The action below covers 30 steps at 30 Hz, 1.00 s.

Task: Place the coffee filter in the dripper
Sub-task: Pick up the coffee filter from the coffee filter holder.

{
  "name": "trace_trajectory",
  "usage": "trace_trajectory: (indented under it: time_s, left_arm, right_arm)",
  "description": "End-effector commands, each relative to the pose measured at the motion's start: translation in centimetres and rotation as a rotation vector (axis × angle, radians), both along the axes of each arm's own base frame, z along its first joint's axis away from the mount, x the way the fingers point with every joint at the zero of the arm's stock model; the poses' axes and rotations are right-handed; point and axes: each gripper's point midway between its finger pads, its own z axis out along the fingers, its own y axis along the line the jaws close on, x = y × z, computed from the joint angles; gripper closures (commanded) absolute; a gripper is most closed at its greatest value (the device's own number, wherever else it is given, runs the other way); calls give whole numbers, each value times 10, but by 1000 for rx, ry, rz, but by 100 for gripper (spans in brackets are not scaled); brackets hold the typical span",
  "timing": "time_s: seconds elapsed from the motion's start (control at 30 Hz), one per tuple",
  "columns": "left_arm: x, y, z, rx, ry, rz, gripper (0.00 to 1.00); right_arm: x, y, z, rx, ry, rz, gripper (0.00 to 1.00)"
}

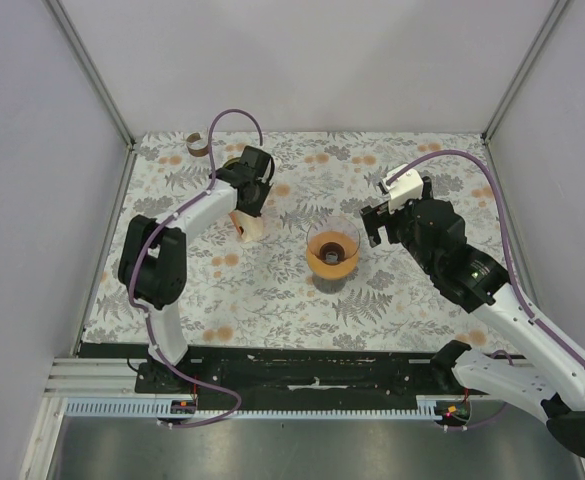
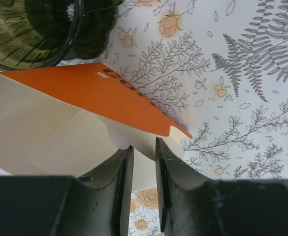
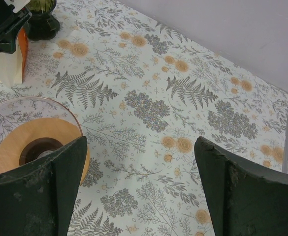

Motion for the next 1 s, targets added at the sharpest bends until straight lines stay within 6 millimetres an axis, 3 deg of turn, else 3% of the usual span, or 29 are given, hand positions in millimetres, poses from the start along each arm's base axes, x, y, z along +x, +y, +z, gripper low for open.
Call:
trace_trajectory:
  time_s: [0.0, 0.37, 0.57, 0.97]
  left_arm:
    - [14, 4, 16, -20, -71, 47, 73]
    - [21, 11, 19, -60, -86, 76, 97]
    - [18, 5, 43, -124, -110, 65, 98]
    - [4, 21, 87, -209, -134, 52, 98]
  right_arm:
    - [1, -1, 12, 26, -44, -2, 4]
    - [-1, -2, 15, 31, -57, 3, 4]
    - [-2, 0, 16, 31, -58, 13, 4]
    - [-10, 4, 25, 52, -79, 70, 4]
